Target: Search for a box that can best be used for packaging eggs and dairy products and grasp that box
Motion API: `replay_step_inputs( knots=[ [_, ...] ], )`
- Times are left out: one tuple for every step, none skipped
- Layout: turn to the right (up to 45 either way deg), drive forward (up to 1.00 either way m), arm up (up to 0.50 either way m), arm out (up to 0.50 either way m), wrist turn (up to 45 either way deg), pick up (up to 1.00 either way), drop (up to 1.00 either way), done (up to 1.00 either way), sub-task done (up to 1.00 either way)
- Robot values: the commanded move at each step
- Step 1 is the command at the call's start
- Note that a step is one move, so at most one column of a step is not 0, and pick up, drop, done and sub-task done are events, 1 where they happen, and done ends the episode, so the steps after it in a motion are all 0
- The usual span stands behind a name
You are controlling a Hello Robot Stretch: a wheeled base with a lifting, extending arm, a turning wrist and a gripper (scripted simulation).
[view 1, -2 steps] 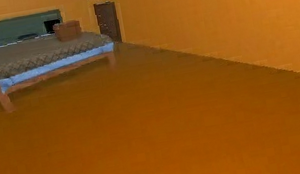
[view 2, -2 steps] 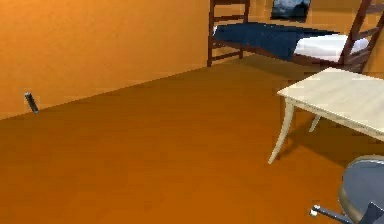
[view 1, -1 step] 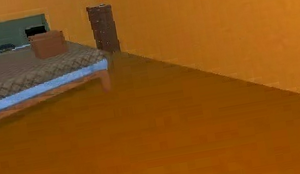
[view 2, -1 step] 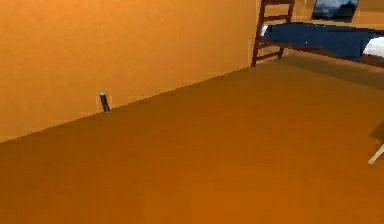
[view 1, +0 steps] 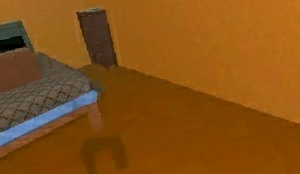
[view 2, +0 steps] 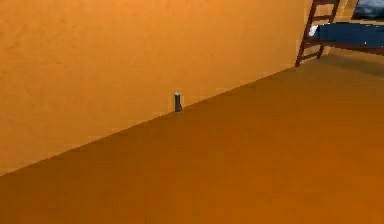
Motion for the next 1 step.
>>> replay_step_inputs(
  knots=[
    [0.0, 1.0, 0.0, 0.0, 0.0, 0.0, 0.0, 0.0, 0.0]
  ],
)
